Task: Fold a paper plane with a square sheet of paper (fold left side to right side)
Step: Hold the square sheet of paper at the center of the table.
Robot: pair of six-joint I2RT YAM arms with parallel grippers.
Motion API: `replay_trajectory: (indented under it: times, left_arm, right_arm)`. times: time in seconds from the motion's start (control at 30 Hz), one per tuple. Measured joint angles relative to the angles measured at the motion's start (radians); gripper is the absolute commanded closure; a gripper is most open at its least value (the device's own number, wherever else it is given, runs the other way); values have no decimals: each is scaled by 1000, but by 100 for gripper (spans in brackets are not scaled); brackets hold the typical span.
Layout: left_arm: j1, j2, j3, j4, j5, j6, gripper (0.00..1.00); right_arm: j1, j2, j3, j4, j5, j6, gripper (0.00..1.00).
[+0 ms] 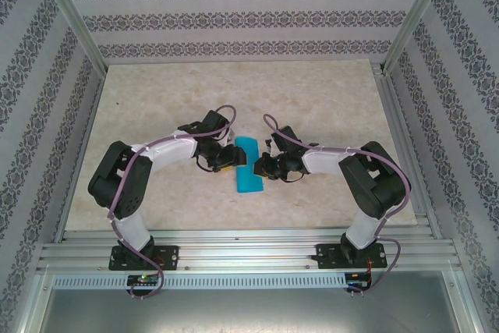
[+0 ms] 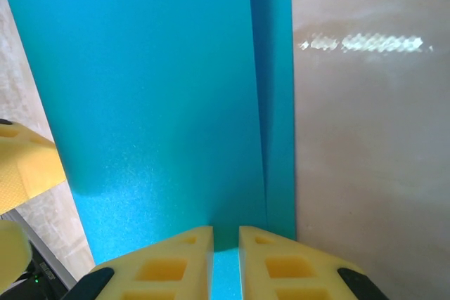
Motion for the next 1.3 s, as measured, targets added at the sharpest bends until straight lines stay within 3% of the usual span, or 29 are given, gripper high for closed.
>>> replay_trajectory:
  times: [0.5,0.7,1.0,1.3]
  left_arm:
    - [0,59,0,39,5,-1,52]
    - [0,60,0,50,5,-5,54]
    - [0,72,0,58,5,-26,54]
    - [0,87,0,58,3,-51,54]
  right_arm:
    - [0,-2,0,-8,0,0,80]
    - [-2,-79,6,-68,19,-16,76]
    - [-113,-248,-28,-142,55,-64,74]
    - [-137,-260,-67,-184,61,-83,74]
